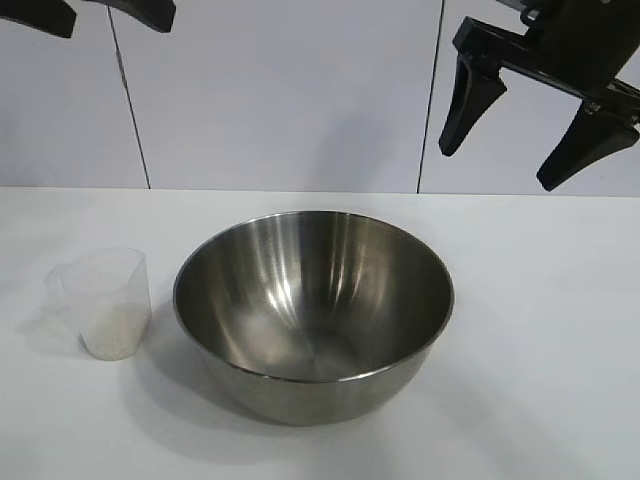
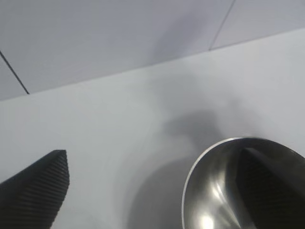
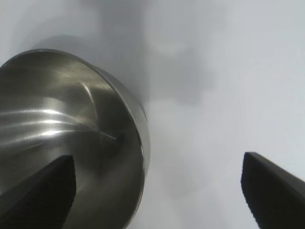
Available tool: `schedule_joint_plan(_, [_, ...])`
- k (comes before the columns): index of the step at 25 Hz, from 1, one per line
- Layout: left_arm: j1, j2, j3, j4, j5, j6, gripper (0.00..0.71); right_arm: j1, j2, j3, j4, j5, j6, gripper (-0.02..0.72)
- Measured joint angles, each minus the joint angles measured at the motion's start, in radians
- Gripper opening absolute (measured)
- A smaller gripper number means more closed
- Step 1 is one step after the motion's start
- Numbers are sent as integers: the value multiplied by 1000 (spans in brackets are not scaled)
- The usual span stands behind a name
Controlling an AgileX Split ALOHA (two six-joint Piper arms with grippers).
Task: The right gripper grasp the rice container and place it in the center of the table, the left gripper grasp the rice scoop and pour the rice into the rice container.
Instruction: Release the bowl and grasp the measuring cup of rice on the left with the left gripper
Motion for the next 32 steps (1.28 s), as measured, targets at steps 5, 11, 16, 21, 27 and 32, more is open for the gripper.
schedule_joint_plan(5, [0,-28,178,0,-327,16,686,0,0,0,0,-1,0,652])
schedule_joint_plan(11, [0,-28,342,9,-734,19,686,0,0,0,0,0,0,652])
schedule_joint_plan(16, [0,25,555,8,-1166,10,686,0,0,0,0,0,0,652])
schedule_joint_plan(21, [2,113,686,7,-1268,6,686,0,0,0,0,3,0,652])
schedule_joint_plan(27, [10,210,756,18,-1279,4,683,0,0,0,0,6,0,652])
schedule_joint_plan(32, [10,264,803,16,-1281,4,635,0,0,0,0,6,0,652])
